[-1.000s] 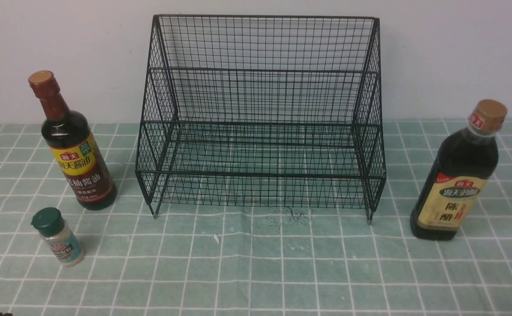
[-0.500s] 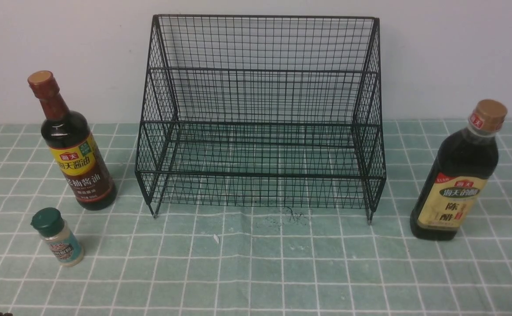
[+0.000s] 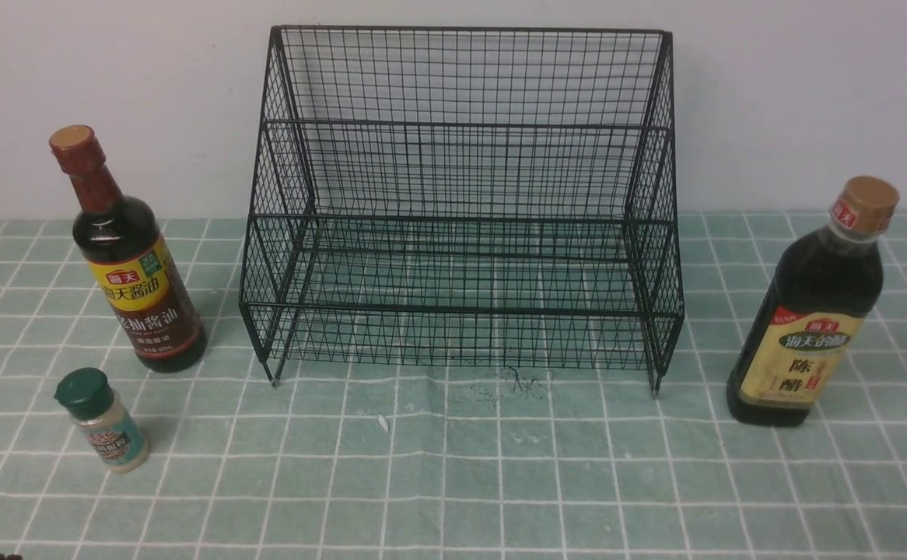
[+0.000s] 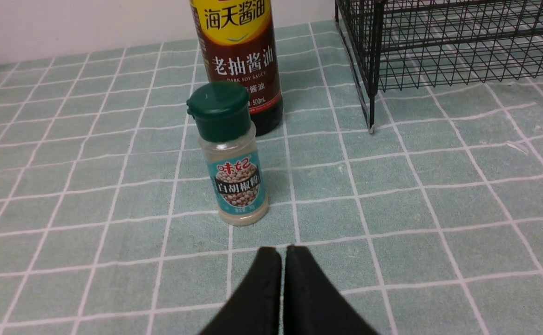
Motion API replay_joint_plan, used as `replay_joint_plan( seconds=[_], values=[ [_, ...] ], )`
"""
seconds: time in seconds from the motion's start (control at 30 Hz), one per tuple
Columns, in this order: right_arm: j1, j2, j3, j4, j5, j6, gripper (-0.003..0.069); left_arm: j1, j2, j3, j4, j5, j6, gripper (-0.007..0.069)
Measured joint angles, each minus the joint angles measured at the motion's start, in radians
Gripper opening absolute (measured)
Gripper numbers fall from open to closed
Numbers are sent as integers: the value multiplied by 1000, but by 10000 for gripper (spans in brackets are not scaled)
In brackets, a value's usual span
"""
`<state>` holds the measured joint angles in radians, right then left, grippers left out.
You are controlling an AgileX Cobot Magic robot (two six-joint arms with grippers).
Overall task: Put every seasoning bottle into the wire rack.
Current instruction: Use the right arm to grab the condiment bottle closest to it
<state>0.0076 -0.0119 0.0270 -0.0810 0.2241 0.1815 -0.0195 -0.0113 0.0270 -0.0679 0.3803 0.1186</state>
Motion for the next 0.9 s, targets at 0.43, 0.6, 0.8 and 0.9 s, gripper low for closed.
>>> replay_joint_plan(
  seconds=[0.43,0.6,0.8,0.9],
  values=[
    [0,0,0,263,-377,154,-15,0,0,0,0,0,0,-6],
    [0,0,-2,284,-491,184,-15,0,0,0,0,0,0,-6],
    [0,77,-303,155,-231,321,-15,0,0,0,0,0,0,-6],
    [0,209,-502,48,4,325,-15,0,0,0,0,0,0,-6]
  ],
)
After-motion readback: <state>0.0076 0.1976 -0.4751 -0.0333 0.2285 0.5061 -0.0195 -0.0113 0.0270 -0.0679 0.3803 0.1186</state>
